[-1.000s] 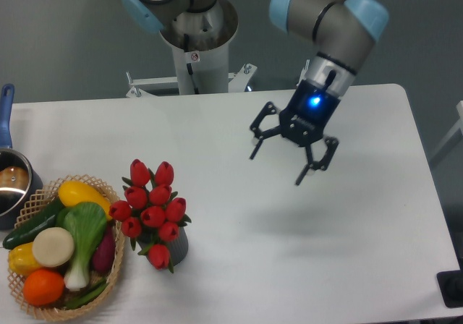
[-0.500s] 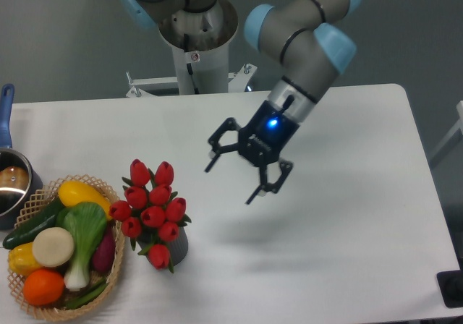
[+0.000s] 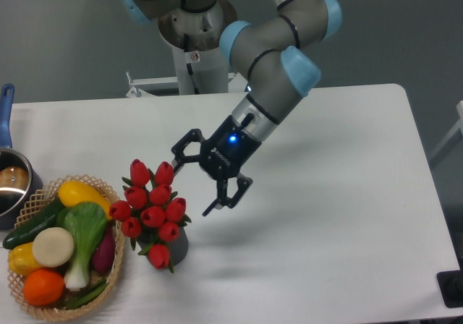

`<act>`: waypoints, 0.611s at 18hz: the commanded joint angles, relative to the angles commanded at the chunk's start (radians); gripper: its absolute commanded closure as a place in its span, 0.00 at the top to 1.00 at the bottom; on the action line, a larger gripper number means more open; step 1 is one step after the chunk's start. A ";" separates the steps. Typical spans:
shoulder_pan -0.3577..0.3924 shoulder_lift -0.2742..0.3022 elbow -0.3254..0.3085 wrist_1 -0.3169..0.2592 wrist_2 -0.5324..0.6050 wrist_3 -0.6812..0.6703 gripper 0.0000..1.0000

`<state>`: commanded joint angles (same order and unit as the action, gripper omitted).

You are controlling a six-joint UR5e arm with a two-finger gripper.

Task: Pick up the flowers from the vase
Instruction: 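Lower the gripper around the tulip stems and close it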

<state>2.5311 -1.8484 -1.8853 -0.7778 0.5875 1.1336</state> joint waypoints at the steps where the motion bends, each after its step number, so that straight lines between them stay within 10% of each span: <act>1: 0.000 -0.006 0.002 0.006 -0.002 0.000 1.00; 11: -0.034 -0.031 0.022 0.012 -0.034 -0.003 1.00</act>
<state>2.4973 -1.8791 -1.8638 -0.7655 0.5538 1.1305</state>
